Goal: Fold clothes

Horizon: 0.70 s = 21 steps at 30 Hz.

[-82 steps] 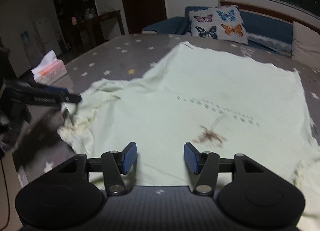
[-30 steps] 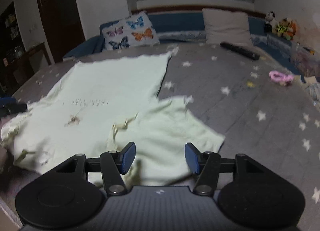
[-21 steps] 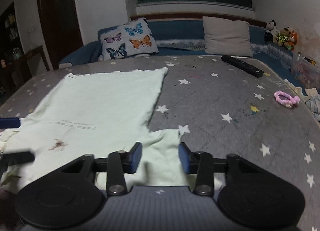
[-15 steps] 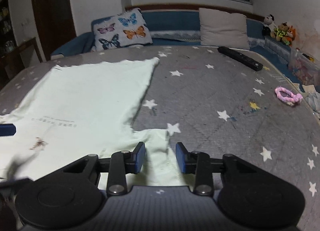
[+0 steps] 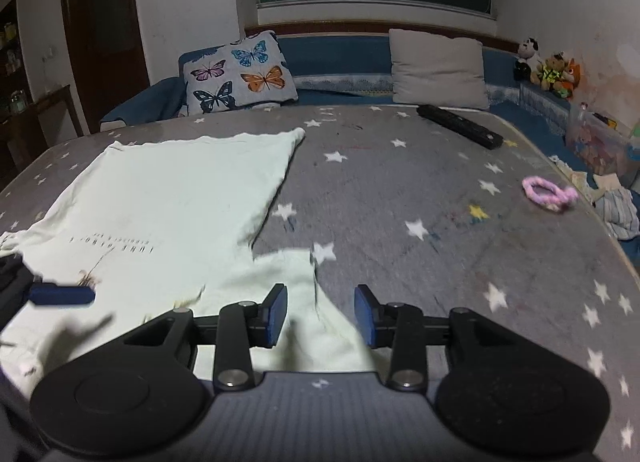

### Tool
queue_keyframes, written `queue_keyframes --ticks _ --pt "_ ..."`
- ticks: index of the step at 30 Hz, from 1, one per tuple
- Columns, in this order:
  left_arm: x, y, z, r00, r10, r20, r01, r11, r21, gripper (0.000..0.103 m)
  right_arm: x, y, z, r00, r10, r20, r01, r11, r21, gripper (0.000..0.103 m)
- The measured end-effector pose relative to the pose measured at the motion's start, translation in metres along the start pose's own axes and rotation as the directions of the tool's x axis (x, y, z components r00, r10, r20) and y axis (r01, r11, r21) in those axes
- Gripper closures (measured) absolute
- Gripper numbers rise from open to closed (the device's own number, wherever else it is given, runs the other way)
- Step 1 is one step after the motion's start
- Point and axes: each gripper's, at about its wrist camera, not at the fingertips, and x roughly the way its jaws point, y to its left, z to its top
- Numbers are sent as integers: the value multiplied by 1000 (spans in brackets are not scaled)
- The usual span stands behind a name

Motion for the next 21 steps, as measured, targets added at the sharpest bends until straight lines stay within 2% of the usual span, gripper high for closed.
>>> queue_keyframes --ticks 3,6,13,14,15,16,18,21 --pt "-7 6 1 1000 2 17 -2 1000 -23 6 -14 -6 -13 1000 -4 -2 4 1000 28 66" --pt "-12 17 6 999 36 35 -34 998 -47 5 -24 -15 -25 1000 -4 1 4 996 88 65" --pt "-10 36 12 993 113 29 -109 988 -106 5 -17 -22 -44 1000 28 -11 -24 972 234 66" --pt "-8 37 13 993 115 23 -111 988 -110 5 -17 -22 -44 1000 22 -5 -21 970 242 74" --pt "-5 36 13 994 108 16 -106 988 -110 5 -17 -22 -45 1000 17 1 -17 968 251 88" --pt "-3 34 12 995 104 11 -102 989 -103 5 -18 -24 -47 1000 22 8 -23 962 273 95" --pt "4 28 11 996 94 0 -94 992 -85 5 -21 -29 -49 999 32 21 -37 947 318 96" --pt "13 17 7 998 66 -14 -67 996 -55 5 -32 -29 -47 998 27 63 -46 946 320 96"
